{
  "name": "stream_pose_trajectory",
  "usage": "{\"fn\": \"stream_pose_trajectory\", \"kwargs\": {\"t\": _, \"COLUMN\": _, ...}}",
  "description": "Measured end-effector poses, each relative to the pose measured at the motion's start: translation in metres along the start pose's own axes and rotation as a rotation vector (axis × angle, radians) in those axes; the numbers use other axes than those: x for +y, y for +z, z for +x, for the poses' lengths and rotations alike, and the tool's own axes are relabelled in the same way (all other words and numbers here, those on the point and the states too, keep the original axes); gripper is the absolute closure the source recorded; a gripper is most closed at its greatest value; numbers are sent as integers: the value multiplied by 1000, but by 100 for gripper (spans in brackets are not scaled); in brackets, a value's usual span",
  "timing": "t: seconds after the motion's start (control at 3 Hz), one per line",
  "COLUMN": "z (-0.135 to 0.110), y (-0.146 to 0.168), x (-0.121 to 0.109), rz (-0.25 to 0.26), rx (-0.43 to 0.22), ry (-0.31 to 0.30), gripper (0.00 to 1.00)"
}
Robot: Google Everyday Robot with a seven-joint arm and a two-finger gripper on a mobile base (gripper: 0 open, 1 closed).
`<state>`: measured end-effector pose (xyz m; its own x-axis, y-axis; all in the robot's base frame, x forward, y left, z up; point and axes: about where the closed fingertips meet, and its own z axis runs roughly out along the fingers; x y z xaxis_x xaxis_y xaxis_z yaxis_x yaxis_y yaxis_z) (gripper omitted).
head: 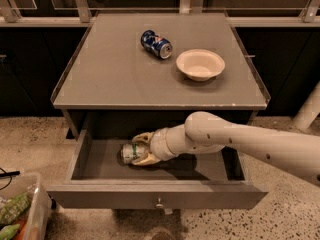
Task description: Pick 7up can from top drawer and place on counter
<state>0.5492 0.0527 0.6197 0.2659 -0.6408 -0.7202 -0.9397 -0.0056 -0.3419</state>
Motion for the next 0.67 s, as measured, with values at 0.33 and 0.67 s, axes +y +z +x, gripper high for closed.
{"fn": "stream_pose_trajectory", "kwargs": {"t": 0.33, "z": -7, "y": -12, "x": -5, "rz": 28, "rx": -9, "ry": 0, "gripper": 100}}
{"fn": "stream_pose_trajectory", "kwargs": {"t": 0.67, "z": -20, "y": -58, "x": 2, "rz": 125, "rx": 34, "ry": 78, "gripper": 100}}
